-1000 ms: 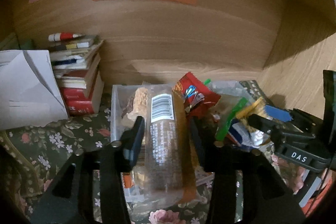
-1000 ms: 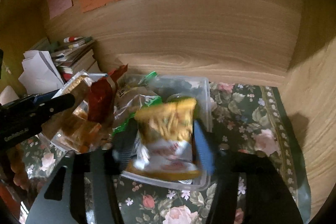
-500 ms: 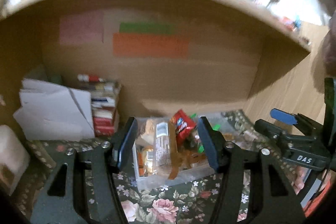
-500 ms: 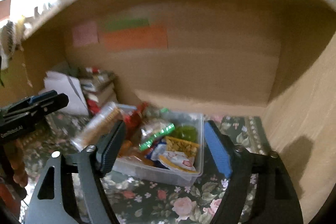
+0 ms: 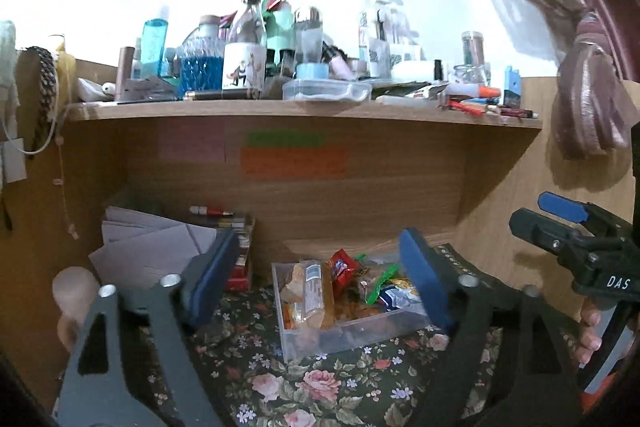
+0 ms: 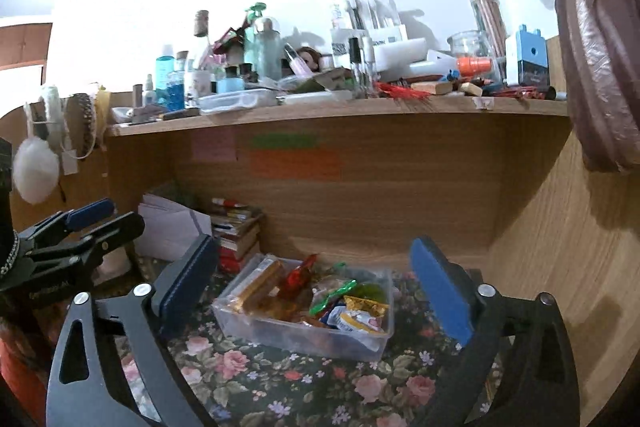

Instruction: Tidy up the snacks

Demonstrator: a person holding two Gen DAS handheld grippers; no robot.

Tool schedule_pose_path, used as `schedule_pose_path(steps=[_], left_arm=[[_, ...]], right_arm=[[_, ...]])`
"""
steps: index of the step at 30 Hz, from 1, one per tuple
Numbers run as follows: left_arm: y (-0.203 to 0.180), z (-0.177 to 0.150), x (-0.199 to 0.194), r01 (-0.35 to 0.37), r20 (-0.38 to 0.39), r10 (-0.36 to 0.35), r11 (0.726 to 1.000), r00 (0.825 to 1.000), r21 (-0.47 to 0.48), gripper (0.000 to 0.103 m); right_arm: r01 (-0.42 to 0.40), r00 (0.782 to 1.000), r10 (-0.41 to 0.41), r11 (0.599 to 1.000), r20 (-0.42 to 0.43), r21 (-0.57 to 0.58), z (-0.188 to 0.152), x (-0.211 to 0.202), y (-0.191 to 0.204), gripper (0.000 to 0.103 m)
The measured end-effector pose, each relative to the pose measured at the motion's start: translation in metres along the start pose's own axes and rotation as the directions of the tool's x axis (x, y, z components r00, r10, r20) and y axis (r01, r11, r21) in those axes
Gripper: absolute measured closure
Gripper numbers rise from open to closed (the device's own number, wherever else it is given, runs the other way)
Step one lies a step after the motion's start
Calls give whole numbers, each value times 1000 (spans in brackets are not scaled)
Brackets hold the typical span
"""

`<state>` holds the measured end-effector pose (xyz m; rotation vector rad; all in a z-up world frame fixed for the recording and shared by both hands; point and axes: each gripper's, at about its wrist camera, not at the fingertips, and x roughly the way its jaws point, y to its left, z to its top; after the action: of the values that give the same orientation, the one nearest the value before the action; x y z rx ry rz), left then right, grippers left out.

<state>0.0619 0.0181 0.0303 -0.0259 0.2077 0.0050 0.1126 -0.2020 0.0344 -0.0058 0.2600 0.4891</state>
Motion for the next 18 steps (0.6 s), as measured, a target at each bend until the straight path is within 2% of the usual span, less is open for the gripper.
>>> schedule_pose_path(steps=[5, 18], left_arm=[[-4, -6, -19, -20, 28, 20, 1000, 999, 14, 3], [-2, -13, -26, -9, 23, 9, 1000, 1000, -12, 0]], right_arm=[[2, 1000, -2, 1000, 6, 2, -5, -11, 9, 0], [6, 1000, -6, 1000, -4, 1, -13, -20, 17, 0]])
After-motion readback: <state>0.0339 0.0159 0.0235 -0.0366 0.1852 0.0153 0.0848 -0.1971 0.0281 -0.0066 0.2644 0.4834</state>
